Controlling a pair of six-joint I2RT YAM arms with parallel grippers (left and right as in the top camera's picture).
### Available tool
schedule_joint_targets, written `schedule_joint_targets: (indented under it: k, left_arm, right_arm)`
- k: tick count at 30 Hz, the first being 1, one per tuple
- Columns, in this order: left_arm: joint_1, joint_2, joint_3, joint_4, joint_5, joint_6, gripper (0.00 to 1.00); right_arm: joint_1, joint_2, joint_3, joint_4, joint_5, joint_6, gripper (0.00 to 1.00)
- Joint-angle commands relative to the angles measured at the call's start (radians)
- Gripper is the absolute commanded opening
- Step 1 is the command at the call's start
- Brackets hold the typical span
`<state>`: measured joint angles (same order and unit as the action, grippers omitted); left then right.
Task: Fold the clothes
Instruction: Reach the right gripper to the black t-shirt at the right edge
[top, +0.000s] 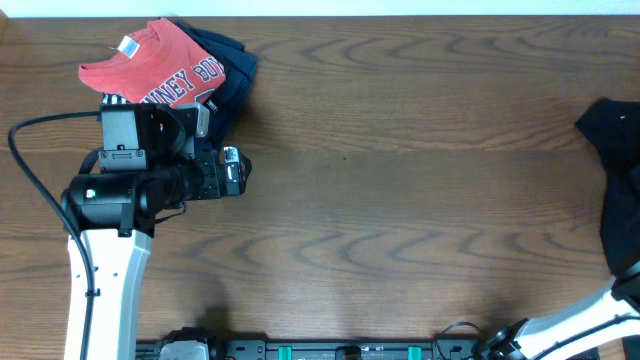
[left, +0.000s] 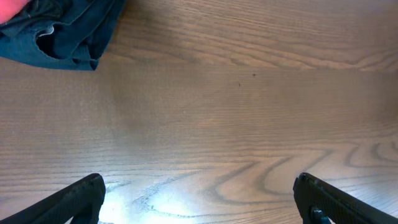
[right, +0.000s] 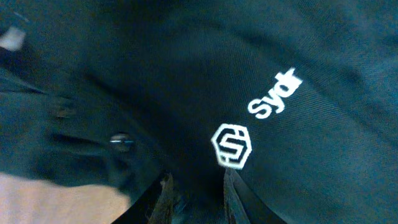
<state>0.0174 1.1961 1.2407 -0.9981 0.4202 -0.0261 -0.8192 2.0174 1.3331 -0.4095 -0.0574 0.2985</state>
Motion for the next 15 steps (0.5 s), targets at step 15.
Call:
schedule_joint_targets:
  k: [15]
  left_arm:
    - [-0.003, -0.001, 0.019, -0.002, 0.014, -0.002, 0.98]
  right_arm:
    - [0.401, 0.201, 0.010, 0.058, -0.022, -0.165, 0.16]
